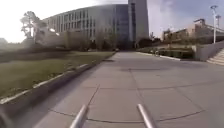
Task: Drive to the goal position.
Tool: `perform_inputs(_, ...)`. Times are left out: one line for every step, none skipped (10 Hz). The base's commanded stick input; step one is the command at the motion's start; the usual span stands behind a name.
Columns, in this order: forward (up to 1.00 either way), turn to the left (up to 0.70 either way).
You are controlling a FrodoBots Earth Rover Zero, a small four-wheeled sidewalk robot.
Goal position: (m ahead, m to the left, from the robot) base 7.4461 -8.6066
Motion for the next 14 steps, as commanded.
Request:
perform_inputs(0.70,-0.14)
perform_inputs(0.70,-0.14)
perform_inputs(0.70,-0.14)
perform_inputs(0.70,-0.14)
perform_inputs(0.70,-0.14)
perform_inputs(0.70,-0.14)
perform_inputs(0.70,-0.14)
perform_inputs(0.70,-0.14)
perform_inputs(0.70,-0.14)
perform_inputs(0.70,-0.14)
perform_inputs(0.70,-0.14)
perform_inputs(0.70,-0.14)
perform_inputs(0.70,-0.14)
perform_inputs(0.70,-0.14)
